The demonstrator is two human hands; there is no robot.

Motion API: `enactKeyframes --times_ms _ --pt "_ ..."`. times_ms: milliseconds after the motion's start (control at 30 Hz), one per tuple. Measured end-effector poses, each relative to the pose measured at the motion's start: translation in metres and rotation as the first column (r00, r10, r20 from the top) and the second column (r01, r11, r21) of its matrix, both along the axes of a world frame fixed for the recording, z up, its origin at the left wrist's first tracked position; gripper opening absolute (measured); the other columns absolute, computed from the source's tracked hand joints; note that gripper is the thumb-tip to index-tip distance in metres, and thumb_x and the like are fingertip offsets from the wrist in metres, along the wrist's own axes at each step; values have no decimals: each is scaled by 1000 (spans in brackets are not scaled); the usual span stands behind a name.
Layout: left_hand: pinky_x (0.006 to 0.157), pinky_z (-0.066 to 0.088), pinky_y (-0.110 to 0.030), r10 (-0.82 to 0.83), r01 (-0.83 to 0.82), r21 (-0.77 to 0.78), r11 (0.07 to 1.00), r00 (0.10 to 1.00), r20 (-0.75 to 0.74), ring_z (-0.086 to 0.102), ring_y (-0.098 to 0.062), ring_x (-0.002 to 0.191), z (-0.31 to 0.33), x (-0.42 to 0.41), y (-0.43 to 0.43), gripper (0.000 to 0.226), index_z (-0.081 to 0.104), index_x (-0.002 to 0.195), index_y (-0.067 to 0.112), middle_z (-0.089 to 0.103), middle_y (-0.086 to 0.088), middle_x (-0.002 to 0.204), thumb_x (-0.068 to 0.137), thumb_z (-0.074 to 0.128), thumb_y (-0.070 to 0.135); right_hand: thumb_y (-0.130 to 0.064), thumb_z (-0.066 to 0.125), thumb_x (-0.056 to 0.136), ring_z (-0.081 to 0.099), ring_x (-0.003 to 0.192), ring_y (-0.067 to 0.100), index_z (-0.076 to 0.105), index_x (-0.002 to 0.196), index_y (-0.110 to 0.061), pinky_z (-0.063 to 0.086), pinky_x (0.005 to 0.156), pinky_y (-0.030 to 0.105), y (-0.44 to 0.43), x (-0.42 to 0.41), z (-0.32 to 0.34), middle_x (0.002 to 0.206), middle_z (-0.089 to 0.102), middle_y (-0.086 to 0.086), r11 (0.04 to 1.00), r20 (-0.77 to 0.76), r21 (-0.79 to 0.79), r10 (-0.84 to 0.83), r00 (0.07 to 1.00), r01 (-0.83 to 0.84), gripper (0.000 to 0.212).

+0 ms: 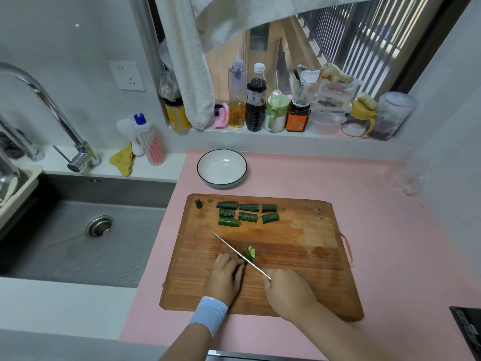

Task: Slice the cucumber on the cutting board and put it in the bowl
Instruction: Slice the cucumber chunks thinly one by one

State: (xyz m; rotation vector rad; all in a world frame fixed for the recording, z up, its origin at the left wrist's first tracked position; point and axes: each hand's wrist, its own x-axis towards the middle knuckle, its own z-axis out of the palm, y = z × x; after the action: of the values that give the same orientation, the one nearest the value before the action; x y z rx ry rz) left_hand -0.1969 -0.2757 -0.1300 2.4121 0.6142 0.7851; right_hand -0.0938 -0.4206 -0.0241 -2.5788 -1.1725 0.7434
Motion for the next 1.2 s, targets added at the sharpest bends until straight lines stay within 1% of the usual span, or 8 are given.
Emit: enactKeyframes --times_ms 133,267,400,567,833,967,1100,1200 --pt "83 41 -18 4 -4 -1 1000 1000 -30 49 -14 86 0 -1 -3 13 67 90 10 55 1 88 80 72 2 -34 40 101 52 72 23 48 82 -27 42 64 33 0 0 -1 76 55 -6 1000 1 -10 3 1000 -3 22" --pt "81 44 -22 19 -20 -9 1000 1000 -24 51 -14 85 0 -2 -2 9 66 88 12 55 3 87 89 58 15 -32 40 101 50 71 24 42 73 -25 40 63 32 -1 0 -2 72 52 -5 1000 14 -23 13 1000 -12 29" --pt "78 45 -23 28 -28 -8 1000 999 -16 50 -14 82 1 -1 -2 14 66 86 12 55 1 84 90 55 19 -33 38 101 60 81 27 59 101 -26 48 70 35 -3 -1 -1 88 68 1 1000 39 2 26 999 -26 22" --pt "81 46 -26 35 -36 -28 999 999 -15 54 -17 84 -2 -1 -1 17 69 87 11 60 -1 86 90 55 21 -36 38 103 65 87 25 60 121 -33 48 71 34 -13 -1 2 94 71 -1 998 47 54 42 998 -44 29" --pt "81 44 -22 26 -26 -27 999 1000 -4 53 -16 83 0 -3 -1 5 69 88 10 59 -1 86 86 64 10 -33 40 102 62 78 24 63 102 -29 43 65 33 -12 -4 2 88 70 -1 997 2 70 21 1000 -21 23" --pt "80 42 -17 26 -26 -17 1000 1000 -2 50 -14 82 0 -3 -1 14 68 86 10 57 -1 83 79 73 0 -33 41 101 63 81 27 54 86 -27 48 67 35 -1 -3 1 86 68 1 1000 -7 10 8 1000 -8 21" --pt "81 42 -19 13 -13 5 1000 1000 -7 50 -14 84 1 -4 -3 3 65 88 11 54 1 86 86 63 11 -33 41 100 55 73 26 47 81 -27 50 68 36 1 -2 1 76 57 -4 1000 -17 2 5 1000 -5 21" --pt "80 43 -22 8 -7 5 1000 1000 -20 49 -16 84 0 -5 -4 11 65 89 11 52 0 87 89 55 16 -32 41 101 53 73 27 46 82 -27 46 66 34 0 -3 0 80 61 -1 1000 4 -6 13 1000 -13 20"
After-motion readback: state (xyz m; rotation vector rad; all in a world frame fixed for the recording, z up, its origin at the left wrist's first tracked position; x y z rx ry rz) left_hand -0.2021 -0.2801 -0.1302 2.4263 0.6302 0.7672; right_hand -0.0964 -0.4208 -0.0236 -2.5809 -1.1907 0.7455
